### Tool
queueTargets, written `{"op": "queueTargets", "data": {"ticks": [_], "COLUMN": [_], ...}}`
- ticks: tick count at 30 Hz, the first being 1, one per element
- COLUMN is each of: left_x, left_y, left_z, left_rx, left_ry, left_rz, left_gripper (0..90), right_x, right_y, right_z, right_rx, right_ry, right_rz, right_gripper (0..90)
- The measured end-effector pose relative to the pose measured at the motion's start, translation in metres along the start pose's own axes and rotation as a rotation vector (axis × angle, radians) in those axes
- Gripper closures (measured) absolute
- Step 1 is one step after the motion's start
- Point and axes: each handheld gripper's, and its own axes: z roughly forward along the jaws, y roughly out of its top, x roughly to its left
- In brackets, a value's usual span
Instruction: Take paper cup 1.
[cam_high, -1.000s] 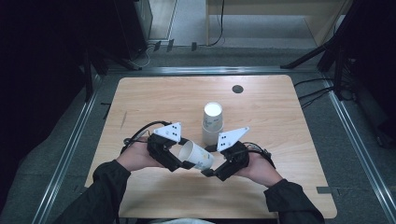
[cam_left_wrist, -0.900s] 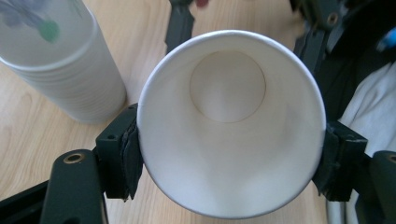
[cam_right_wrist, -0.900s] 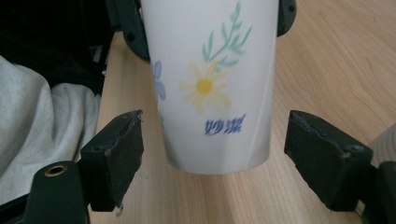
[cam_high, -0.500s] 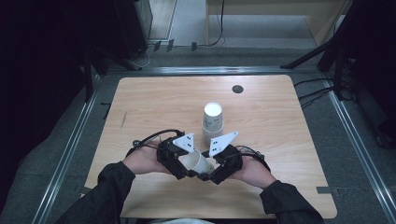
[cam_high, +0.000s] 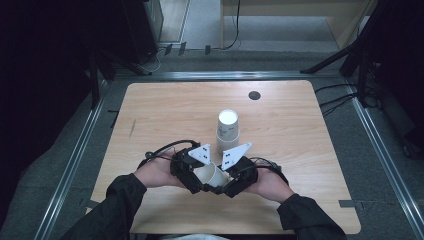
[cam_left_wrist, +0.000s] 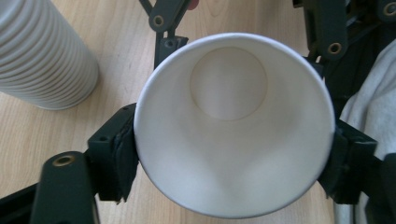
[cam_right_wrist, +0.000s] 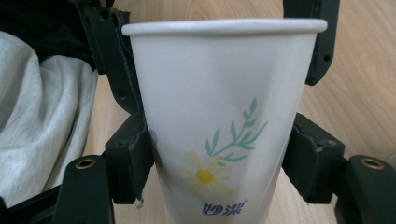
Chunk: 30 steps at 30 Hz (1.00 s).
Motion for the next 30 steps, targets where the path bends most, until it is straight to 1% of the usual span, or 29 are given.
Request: {"op": "queueTargets", "data": {"ticks": [3, 4, 8, 10, 12, 15, 17, 19, 20, 21, 24, 26, 27, 28, 29, 30], "left_x": [0.001, 0.002, 0.004, 0.005, 0.007, 0.009, 0.009, 0.009, 0.009, 0.008, 0.007, 0.007, 0.007, 0.007, 0.007, 0.006], "left_y": [0.000, -0.001, -0.003, -0.004, -0.005, -0.007, -0.008, -0.009, -0.009, -0.009, -0.008, -0.008, -0.007, -0.007, -0.007, -0.006], "left_z": [-0.002, -0.004, -0.010, -0.013, -0.017, -0.022, -0.025, -0.026, -0.026, -0.026, -0.026, -0.026, -0.026, -0.026, -0.026, -0.026], "left_rx": [-0.015, -0.040, -0.091, -0.109, -0.135, -0.198, -0.230, -0.256, -0.256, -0.287, -0.319, -0.326, -0.344, -0.350, -0.350, -0.362], "left_ry": [0.002, 0.000, -0.007, -0.003, -0.014, -0.033, -0.036, -0.041, -0.041, -0.045, -0.060, -0.066, -0.070, -0.076, -0.076, -0.073], "left_rz": [-0.007, -0.018, -0.040, -0.045, -0.056, -0.087, -0.094, -0.103, -0.103, -0.113, -0.118, -0.121, -0.122, -0.128, -0.128, -0.132], "left_gripper": [14.8, 14.6, 13.5, 13.5, 13.5, 13.6, 13.8, 13.8, 13.8, 13.8, 14.0, 14.0, 14.0, 14.2, 14.3, 14.3], "right_x": [-0.001, -0.002, -0.004, -0.004, -0.004, -0.003, -0.002, -0.002, -0.001, -0.001, 0.000, 0.000, 0.001, 0.001, 0.001, 0.002], "right_y": [0.000, 0.000, 0.000, 0.001, 0.001, 0.002, 0.003, 0.004, 0.005, 0.005, 0.006, 0.007, 0.007, 0.008, 0.008, 0.008], "right_z": [-0.003, -0.006, -0.011, -0.014, -0.016, -0.018, -0.020, -0.021, -0.022, -0.023, -0.024, -0.024, -0.024, -0.024, -0.024, -0.024], "right_rx": [-0.012, -0.027, -0.049, -0.057, -0.071, -0.086, -0.098, -0.114, -0.120, -0.129, -0.143, -0.150, -0.155, -0.160, -0.165, -0.171], "right_ry": [-0.006, -0.012, -0.024, -0.025, -0.028, -0.034, -0.035, -0.037, -0.037, -0.038, -0.035, -0.031, -0.032, -0.031, -0.029, -0.029], "right_rz": [0.006, 0.008, 0.011, 0.013, 0.010, 0.010, 0.003, 0.006, 0.009, 0.006, 0.008, 0.014, 0.012, 0.013, 0.014, 0.011], "right_gripper": [31.8, 31.9, 31.8, 31.8, 31.8, 31.8, 31.8, 31.8, 31.9, 31.8, 31.8, 31.8, 31.8, 31.8, 31.8, 31.8]}}
